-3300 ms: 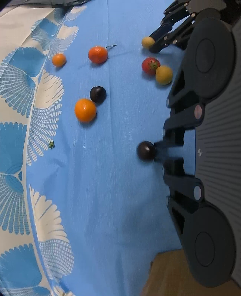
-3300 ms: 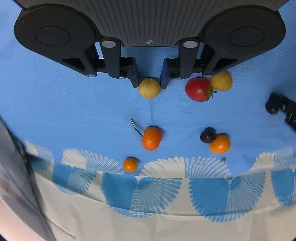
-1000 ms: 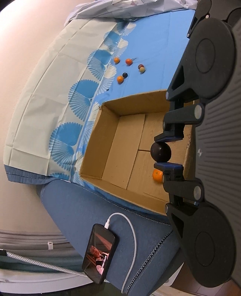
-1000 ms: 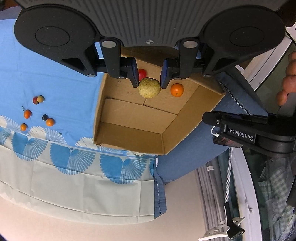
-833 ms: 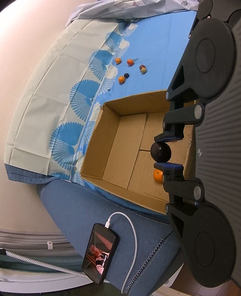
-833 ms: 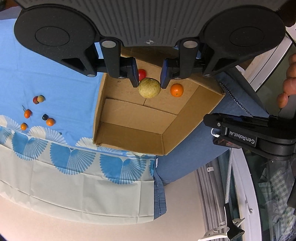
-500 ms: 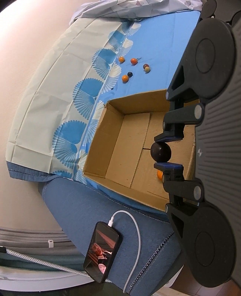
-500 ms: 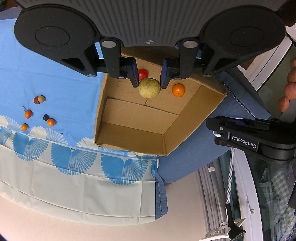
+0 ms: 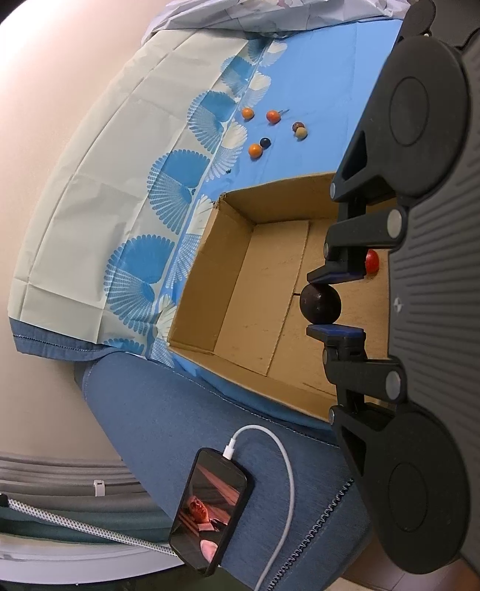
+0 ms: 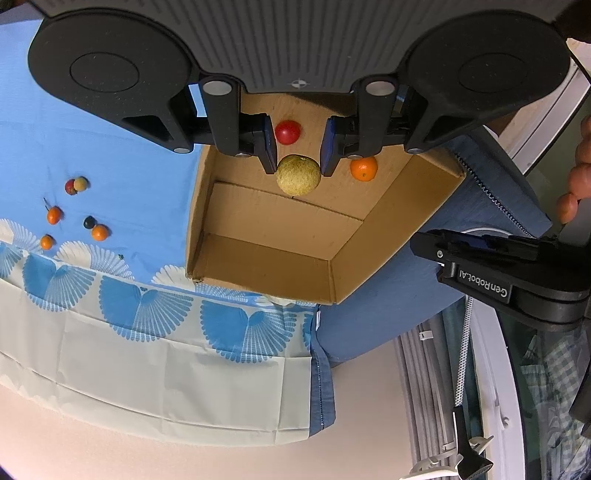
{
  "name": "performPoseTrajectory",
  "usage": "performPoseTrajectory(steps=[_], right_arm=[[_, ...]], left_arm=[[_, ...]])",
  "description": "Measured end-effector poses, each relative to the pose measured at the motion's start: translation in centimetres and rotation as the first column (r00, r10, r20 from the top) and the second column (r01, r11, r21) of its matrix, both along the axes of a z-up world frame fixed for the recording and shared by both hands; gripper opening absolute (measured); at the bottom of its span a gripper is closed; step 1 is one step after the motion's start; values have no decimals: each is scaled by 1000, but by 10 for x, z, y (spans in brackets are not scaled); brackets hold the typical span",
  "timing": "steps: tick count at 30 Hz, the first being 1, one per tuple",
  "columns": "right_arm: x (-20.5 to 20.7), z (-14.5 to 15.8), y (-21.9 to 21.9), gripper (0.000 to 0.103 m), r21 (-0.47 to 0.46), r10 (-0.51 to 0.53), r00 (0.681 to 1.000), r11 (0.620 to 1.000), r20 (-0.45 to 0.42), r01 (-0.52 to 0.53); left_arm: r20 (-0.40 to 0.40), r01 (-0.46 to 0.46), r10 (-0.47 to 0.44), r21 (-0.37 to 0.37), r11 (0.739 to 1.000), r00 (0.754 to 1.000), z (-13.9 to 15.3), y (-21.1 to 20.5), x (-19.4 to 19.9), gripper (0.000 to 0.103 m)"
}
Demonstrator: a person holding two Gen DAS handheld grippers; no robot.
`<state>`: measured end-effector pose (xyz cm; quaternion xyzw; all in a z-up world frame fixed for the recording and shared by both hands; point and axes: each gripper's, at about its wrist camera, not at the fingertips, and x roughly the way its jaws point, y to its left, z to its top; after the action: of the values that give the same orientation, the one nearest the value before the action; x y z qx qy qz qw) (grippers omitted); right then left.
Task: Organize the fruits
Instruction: 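Carry the dark plum and yellow tomato with both tools over the box, then open both tools to drop the plum and yellow tomato into the box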
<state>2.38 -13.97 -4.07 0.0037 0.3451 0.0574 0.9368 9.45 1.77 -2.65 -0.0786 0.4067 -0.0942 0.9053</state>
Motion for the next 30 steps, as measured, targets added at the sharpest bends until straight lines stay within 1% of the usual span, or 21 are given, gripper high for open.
performPoseTrajectory(steps=[5, 12, 20, 25, 30], right_arm=[[14, -7, 1, 27, -13, 4, 1000, 1000, -9, -5], [38, -24, 0, 27, -15, 0, 999, 1000, -45, -1], [64, -48, 1, 27, -25, 0, 995, 1000, -95, -2], [73, -59, 2, 27, -37, 7, 993, 999, -120, -11], [80, -71, 2, 27, -37, 13, 988, 999, -152, -18]], left_arm=[[-13, 0, 0, 13, 1000, 1000, -10, -3, 16, 25], [-41, -2, 4, 34, 999, 999, -28, -7, 39, 25], [-80, -3, 9, 66, 998, 997, -55, -14, 63, 25], [-109, -3, 13, 86, 996, 994, -73, -18, 76, 25], [-132, 2, 15, 121, 993, 991, -90, -22, 86, 25]])
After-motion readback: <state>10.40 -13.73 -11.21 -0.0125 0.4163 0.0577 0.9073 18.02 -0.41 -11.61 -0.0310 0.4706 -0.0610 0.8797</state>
